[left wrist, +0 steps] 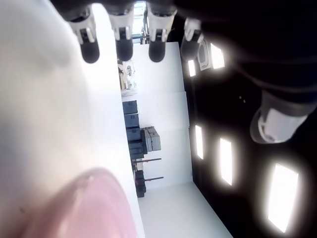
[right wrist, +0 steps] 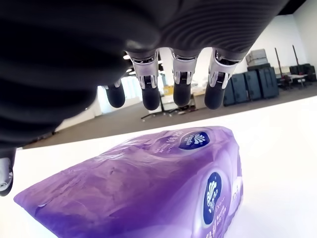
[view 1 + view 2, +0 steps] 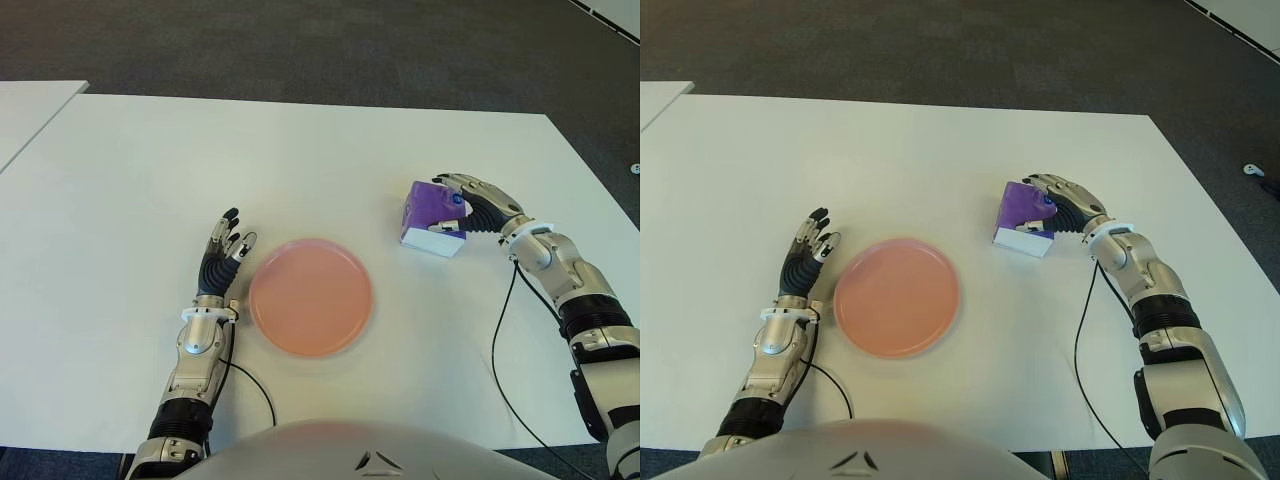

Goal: Put the tissue paper into the plate.

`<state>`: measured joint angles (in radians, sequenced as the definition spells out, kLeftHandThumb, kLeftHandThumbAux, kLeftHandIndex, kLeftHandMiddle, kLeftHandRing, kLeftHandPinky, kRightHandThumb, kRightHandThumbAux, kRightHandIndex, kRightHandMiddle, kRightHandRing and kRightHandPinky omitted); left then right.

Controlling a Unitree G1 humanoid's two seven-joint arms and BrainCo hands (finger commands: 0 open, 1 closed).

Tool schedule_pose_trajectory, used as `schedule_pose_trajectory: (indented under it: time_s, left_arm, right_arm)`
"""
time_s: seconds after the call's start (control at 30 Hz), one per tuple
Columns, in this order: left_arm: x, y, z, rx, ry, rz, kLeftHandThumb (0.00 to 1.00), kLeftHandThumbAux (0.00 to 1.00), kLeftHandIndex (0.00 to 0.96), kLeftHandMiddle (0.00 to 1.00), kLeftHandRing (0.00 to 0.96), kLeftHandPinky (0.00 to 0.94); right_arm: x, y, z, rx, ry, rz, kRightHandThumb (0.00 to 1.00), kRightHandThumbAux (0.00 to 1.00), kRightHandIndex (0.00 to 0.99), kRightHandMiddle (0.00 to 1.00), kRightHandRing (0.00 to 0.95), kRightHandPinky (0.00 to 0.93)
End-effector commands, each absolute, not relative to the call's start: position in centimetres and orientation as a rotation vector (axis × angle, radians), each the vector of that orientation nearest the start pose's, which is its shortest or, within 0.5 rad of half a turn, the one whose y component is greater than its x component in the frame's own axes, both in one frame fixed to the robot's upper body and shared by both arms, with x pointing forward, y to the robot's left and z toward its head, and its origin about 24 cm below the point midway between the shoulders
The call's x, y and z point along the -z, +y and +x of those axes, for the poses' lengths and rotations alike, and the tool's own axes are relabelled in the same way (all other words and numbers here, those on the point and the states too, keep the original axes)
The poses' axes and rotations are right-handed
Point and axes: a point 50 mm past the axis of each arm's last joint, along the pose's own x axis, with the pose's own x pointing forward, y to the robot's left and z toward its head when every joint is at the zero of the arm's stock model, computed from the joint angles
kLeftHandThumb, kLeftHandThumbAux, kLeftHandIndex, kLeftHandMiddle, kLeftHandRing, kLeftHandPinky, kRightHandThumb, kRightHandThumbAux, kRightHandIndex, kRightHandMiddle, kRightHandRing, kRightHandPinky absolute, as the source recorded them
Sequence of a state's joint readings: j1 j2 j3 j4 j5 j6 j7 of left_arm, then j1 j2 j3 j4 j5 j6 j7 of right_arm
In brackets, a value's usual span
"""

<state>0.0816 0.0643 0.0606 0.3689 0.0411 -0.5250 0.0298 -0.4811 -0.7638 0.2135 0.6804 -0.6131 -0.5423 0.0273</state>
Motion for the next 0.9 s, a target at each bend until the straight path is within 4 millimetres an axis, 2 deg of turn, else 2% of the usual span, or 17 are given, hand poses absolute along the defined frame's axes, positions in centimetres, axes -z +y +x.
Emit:
schedule_pose_trajectory:
  time_s: [0.03,0.9]
  left_arm:
    - [2.4,18.5,20.8,-0.096,0.008,0.116,0.000,0.454,0.000,0.000,0.000,0.000]
    - [2.4,18.3,20.9,-0.090,0.010,0.108,0.000,0.456,0.000,0.000,0.000,0.000]
  right_arm:
    - [-9.1,-26.5,31.9,-0.367,-0.140,-1.354,0.170,0.407,0.000,0.000,0.000,0.000]
    - [-8.0,-26.2,31.8,-0.399,-0.160,-1.390,0.133,0.412,0.000,0.000,0.000,0.000]
